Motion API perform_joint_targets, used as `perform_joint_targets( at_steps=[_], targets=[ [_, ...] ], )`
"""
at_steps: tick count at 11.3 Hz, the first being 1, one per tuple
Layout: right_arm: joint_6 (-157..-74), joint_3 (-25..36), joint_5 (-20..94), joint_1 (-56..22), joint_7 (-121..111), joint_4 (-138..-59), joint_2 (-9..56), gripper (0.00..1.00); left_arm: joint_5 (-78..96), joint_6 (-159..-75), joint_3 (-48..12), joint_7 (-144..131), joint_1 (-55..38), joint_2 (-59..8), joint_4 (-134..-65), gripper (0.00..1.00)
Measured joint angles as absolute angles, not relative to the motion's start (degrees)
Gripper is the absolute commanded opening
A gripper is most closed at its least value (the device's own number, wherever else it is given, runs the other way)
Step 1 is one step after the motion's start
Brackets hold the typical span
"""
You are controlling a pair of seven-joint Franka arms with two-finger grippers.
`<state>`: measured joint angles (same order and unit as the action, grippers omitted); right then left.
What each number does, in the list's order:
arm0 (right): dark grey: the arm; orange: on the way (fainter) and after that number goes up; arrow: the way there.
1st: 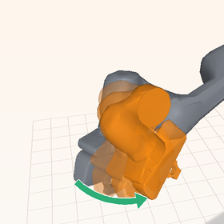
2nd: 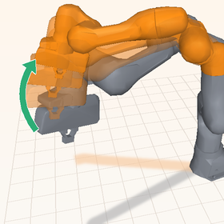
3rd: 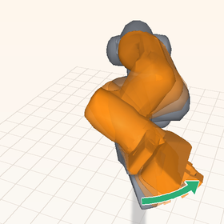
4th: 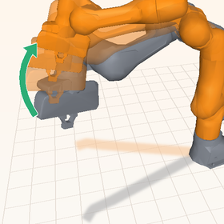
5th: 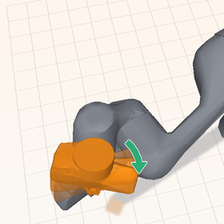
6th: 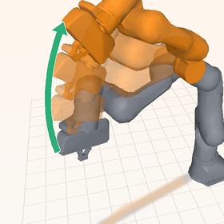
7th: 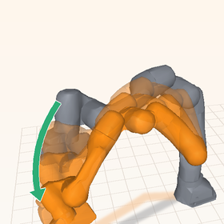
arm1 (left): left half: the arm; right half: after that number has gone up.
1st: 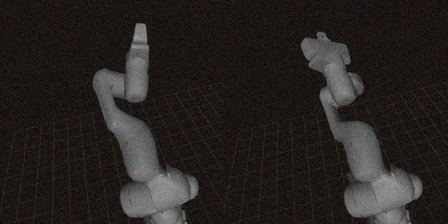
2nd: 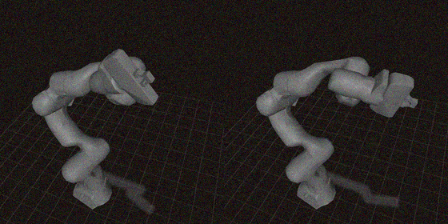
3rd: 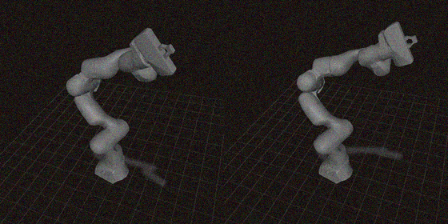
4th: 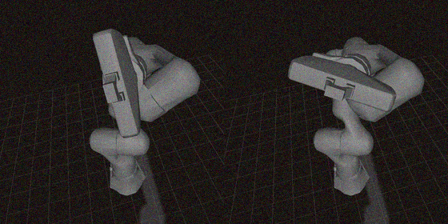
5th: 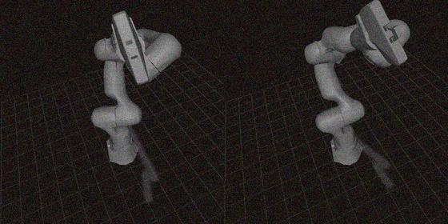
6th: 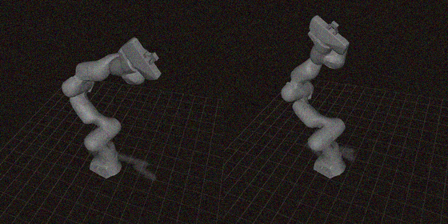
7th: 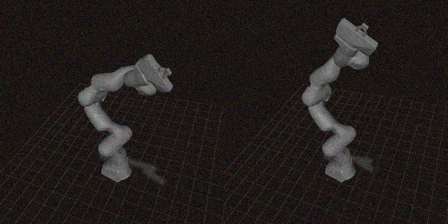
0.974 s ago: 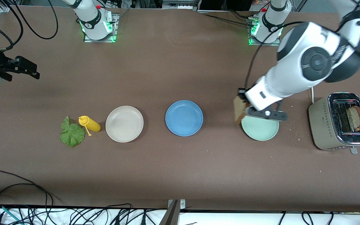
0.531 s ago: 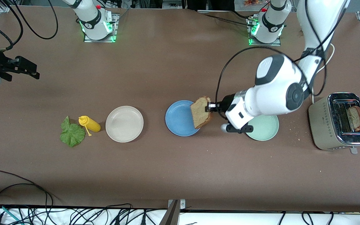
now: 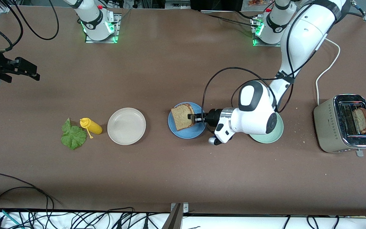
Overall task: Make sandwich in blue plate with both arms
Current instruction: 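Carry the bread slice over the blue plate and lower it, then open the left gripper to release the bread onto the blue plate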
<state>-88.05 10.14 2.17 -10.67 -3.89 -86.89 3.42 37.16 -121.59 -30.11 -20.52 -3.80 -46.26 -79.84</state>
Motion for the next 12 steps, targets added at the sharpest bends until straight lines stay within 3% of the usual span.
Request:
perform_joint_targets(
  at_steps=[3, 4, 5, 6, 12],
  targets=[
    [-88.0, 10.2, 2.2, -10.7, -3.9, -86.9, 3.4, 1.0, 39.0, -121.6, -29.5, -13.0, -3.4, -48.6, -81.0, 0.04],
    [-88.0, 10.2, 2.2, -10.7, -3.9, -86.9, 3.4, 1.0, 39.4, -121.6, -29.2, -9.0, -2.8, -50.2, -81.1, 0.17],
    [-88.0, 10.2, 2.2, -10.7, -3.9, -86.9, 3.4, 1.0, 40.6, -121.7, -29.1, -5.6, -2.1, -51.8, -81.1, 0.85],
    [-88.0, 10.2, 2.2, -10.7, -3.9, -86.9, 3.4, 1.0, 42.0, -121.7, -29.1, -3.1, -1.6, -53.0, -81.1, 1.0],
    [-88.0, 10.2, 2.2, -10.7, -3.9, -86.9, 3.4, 1.0, 41.6, -121.8, -29.3, -1.4, -0.7, -53.4, -79.6, 1.0]
  ],
)
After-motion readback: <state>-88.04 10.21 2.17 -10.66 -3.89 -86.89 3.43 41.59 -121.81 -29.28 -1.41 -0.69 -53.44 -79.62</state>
